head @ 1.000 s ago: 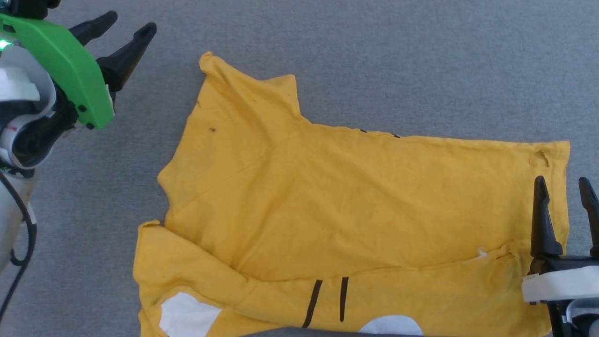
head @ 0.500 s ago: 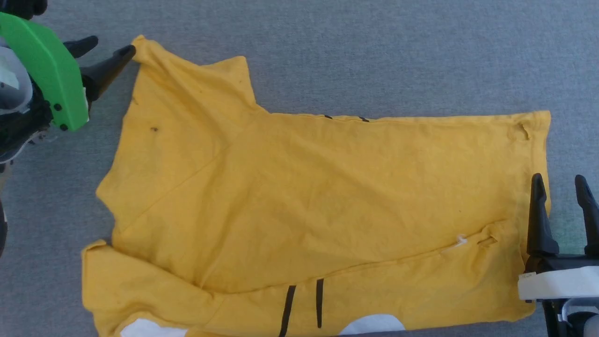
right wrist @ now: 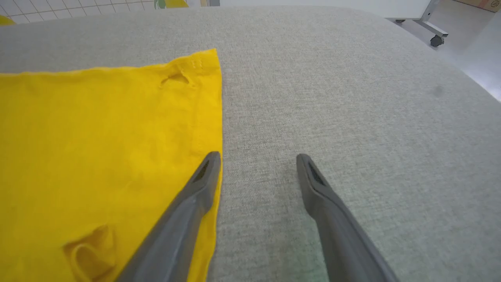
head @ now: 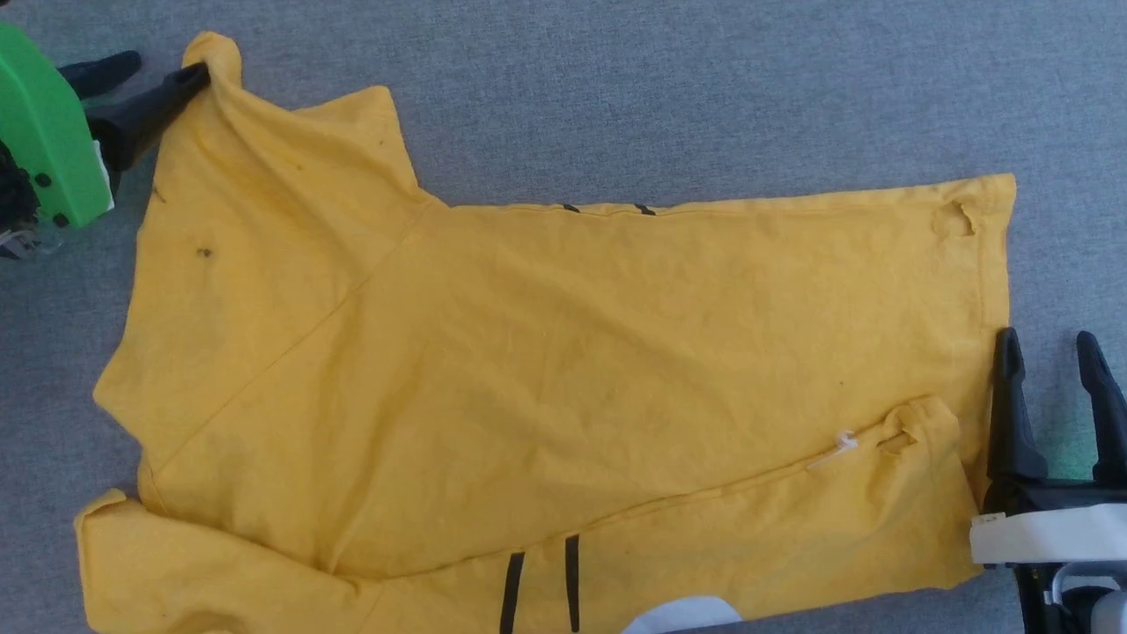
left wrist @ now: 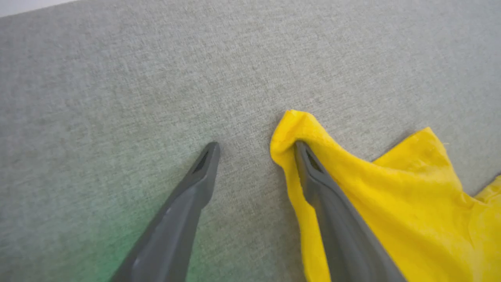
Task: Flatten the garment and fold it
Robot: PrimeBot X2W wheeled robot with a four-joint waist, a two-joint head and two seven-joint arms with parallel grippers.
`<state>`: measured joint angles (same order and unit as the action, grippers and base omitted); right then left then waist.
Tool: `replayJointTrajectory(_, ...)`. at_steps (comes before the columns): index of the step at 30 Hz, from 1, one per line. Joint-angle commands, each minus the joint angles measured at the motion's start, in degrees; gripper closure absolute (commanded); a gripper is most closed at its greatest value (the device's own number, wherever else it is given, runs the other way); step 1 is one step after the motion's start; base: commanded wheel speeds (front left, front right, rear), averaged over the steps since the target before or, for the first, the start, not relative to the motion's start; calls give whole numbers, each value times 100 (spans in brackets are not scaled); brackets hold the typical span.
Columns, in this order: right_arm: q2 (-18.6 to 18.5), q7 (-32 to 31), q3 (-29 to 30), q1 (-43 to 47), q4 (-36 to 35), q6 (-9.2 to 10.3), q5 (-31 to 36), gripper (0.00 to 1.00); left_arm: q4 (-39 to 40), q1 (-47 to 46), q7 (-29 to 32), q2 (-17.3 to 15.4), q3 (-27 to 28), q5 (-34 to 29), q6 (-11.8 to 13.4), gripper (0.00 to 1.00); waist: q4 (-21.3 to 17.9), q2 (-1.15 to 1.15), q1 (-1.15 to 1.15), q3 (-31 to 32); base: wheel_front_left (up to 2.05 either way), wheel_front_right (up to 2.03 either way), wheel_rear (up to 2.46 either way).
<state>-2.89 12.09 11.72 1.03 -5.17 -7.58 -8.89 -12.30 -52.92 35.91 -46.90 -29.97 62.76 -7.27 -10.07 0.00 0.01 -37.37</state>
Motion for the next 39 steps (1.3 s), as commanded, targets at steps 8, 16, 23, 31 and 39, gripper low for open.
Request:
replayJointTrajectory(8, 2, -11, 43, -196, -4, 9, -17, 0, 218, 281, 268, 37, -78, 590, -21, 100, 33, 0, -1, -43, 0, 0, 0)
replayJointTrajectory(16, 2, -79, 119, -243, -38, 9, 48, 0, 425, 342, 39, -17, -49, 916, -21, 100, 145, 0, -1, 62, 0, 0, 0)
replayJointTrajectory(23, 2, -151, 155, -253, -27, 9, 114, 0, 438, 345, -433, -3, 37, 997, -21, 100, 246, 0, -1, 305, 0, 0, 0)
replayJointTrajectory(31, 2, -408, 124, -211, -218, 9, 335, 0, 671, 624, -931, -79, -31, 1162, -22, 100, 346, 0, -1, 722, 0, 0, 0)
replayJointTrajectory(39, 2, -1623, 161, -568, -1019, 9, 716, 0, 973, 951, -1303, -260, -239, 1283, -22, 100, 508, 0, -1, 989, 0, 0, 0)
